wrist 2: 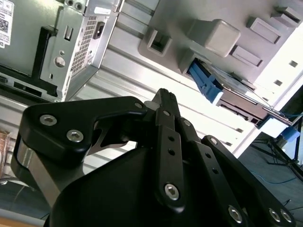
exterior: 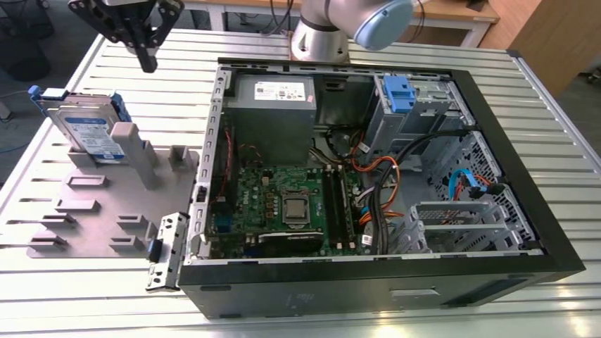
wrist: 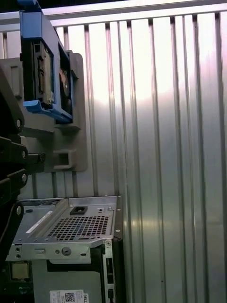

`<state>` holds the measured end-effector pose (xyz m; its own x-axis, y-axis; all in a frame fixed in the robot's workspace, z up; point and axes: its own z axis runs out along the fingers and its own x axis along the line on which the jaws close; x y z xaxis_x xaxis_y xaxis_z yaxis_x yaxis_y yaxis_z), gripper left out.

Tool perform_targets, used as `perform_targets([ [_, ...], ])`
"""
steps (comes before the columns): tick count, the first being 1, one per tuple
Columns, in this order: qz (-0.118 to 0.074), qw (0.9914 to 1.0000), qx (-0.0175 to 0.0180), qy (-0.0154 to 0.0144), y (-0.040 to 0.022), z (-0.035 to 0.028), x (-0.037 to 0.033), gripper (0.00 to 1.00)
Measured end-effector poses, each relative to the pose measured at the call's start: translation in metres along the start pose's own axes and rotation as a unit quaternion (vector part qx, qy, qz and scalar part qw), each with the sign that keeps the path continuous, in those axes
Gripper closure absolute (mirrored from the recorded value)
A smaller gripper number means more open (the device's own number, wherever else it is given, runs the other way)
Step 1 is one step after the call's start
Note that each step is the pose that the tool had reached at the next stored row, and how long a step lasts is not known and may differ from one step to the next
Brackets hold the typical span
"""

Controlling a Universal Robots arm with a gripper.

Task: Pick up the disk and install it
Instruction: 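Reach for the disk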

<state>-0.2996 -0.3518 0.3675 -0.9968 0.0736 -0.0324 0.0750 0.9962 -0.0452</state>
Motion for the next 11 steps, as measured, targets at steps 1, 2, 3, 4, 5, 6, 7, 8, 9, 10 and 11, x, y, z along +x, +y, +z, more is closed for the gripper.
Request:
perform_targets([
  [1, 0.0, 1.0, 0.0009, -0.0001, 0.0007, 0.0002, 0.0028, 0.89],
  [2, 0.0, 1.0, 0.0017, -0.0002, 0.0014, 0.0005, 0.0059, 0.89],
  [3, 0.0, 1.0, 0.0025, -0.0003, 0.0019, 0.0007, 0.0095, 0.89],
  [4, 0.0, 0.99999, 0.0033, -0.0003, 0.0022, 0.0009, 0.0128, 0.89],
  [5, 0.0, 0.99999, 0.0039, -0.0003, 0.0024, 0.0011, 0.0162, 0.89],
  [6, 0.0, 0.99999, 0.0045, -0.0004, 0.0024, 0.0013, 0.0194, 0.89],
  [7, 0.0, 0.99999, 0.0051, -0.0004, 0.0025, 0.0015, 0.0227, 0.89],
  [8, 0.0, 0.99999, 0.0054, -0.0005, 0.0024, 0.0018, 0.0258, 0.89],
  [9, 0.0, 0.99998, 0.0057, -0.0005, 0.0022, 0.002, 0.0292, 0.89],
  [10, 0.0, 0.99998, 0.0058, -0.0005, 0.002, 0.0023, 0.0323, 0.89],
  [11, 0.0, 0.99998, 0.0059, -0.0005, 0.0018, 0.0025, 0.0354, 0.89],
])
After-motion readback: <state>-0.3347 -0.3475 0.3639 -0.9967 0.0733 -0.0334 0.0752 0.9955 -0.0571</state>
